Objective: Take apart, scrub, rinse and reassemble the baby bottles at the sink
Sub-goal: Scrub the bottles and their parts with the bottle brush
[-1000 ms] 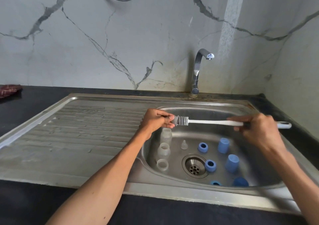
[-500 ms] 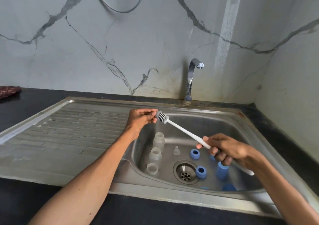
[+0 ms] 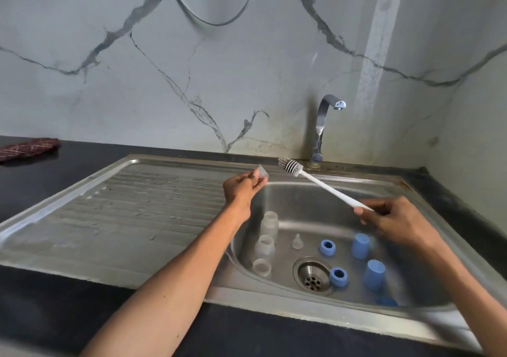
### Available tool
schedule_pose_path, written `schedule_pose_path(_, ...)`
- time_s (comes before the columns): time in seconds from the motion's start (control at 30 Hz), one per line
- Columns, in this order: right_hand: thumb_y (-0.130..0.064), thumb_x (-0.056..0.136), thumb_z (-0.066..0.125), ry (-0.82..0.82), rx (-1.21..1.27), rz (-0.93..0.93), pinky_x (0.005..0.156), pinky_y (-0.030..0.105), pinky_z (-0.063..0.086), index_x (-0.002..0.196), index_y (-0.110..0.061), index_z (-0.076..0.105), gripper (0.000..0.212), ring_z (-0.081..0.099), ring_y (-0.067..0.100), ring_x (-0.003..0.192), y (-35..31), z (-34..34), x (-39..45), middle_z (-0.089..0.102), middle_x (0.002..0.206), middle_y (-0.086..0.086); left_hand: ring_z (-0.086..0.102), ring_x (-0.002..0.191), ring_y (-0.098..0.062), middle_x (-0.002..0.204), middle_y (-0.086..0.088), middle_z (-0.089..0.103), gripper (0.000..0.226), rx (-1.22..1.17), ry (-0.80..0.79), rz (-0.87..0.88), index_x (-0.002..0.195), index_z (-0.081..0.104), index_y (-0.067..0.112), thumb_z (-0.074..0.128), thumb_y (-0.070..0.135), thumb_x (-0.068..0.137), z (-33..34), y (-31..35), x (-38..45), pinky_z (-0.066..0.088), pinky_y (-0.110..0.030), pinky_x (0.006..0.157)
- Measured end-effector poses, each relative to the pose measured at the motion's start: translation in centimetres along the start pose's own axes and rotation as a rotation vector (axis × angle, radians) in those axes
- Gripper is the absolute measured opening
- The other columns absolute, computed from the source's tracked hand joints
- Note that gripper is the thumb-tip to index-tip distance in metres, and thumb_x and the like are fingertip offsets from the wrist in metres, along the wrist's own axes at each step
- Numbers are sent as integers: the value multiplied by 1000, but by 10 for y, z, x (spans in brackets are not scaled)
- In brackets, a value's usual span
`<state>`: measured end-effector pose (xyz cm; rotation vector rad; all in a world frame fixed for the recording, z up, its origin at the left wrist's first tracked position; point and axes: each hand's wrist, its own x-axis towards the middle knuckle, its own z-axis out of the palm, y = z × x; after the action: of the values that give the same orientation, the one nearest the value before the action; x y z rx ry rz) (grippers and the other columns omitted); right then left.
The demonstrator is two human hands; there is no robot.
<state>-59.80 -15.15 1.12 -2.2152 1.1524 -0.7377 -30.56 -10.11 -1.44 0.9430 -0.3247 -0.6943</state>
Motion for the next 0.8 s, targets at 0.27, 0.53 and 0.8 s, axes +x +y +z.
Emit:
schedule_pose_path(0.27, -36, 92, 68, -34, 14, -11, 46, 22, 39, 97, -33, 78, 12, 44, 9, 49, 2, 12, 3, 68, 64, 5, 73, 69, -17, 98, -22, 68, 25, 86, -228, -26, 111, 63, -8, 57, -19, 89, 17, -9, -10, 60, -23, 74)
schedule_pose_path(0.53, -30, 91, 70, -7, -3, -54, 45, 12, 36, 103, -27, 78, 15, 41, 2, 42, -3, 16, 1, 62, 53, -12, 72, 66, -15, 98, -22, 66, 12, 206, -173, 52, 95, 68, -8, 58, -14, 91, 9, -11, -6, 59, -18, 69)
schedule_pose_path(0.8, -34, 92, 67, -12, 39, -36, 41, 15, 35, 106, -28, 77, 18, 41, 4, 43, -4, 17, 1, 61, 53, -8, 72, 60, -12, 77, -11, 72, 13, 119, -30, 61, 98, 70, -11, 59, -12, 91, 22, -12, -10, 59, -19, 68)
